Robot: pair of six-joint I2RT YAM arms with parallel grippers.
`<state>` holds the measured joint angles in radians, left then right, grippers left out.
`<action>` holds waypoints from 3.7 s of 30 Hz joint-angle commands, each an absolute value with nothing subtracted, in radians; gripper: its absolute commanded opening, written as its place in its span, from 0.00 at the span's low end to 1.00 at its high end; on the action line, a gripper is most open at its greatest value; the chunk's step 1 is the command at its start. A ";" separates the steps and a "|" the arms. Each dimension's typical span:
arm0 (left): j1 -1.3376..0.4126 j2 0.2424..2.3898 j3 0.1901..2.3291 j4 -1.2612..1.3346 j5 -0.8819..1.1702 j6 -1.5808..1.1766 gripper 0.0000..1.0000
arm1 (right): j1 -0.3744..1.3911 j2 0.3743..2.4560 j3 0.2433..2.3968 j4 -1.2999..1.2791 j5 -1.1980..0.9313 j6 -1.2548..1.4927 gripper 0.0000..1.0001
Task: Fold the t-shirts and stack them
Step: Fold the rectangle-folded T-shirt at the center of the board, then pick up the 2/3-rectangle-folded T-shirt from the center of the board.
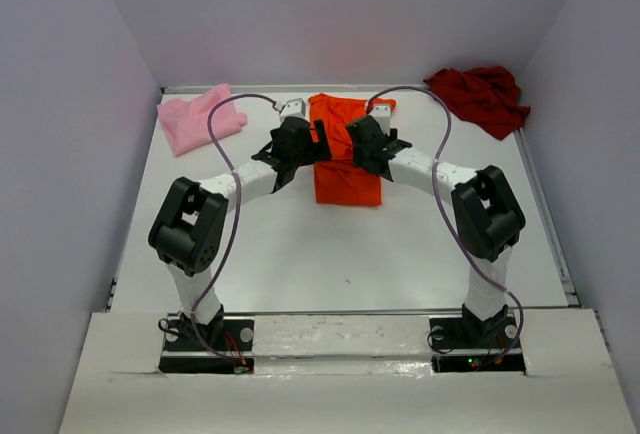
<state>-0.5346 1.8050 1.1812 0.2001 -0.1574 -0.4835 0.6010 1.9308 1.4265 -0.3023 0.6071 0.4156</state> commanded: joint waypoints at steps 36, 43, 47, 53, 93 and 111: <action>-0.511 1.229 1.095 0.018 -0.273 -0.298 0.98 | 0.637 2.083 1.545 -0.209 0.357 0.374 0.68; -0.499 1.189 1.078 0.025 -0.298 -0.272 0.98 | 0.637 2.134 1.612 -0.216 0.402 0.350 0.68; -0.495 1.187 1.072 0.029 -0.288 -0.272 0.98 | 0.637 2.152 1.652 -0.230 0.423 0.333 0.68; -0.485 1.200 1.075 0.026 -0.249 -0.287 0.98 | 0.626 2.180 1.719 -0.242 0.460 0.293 0.68; -0.482 1.365 0.891 0.180 0.058 -0.619 0.96 | 0.515 1.574 1.136 -0.189 0.269 0.439 0.65; -0.523 1.551 0.617 0.544 0.084 -0.700 0.94 | 0.525 1.555 0.804 -0.009 0.141 0.569 0.64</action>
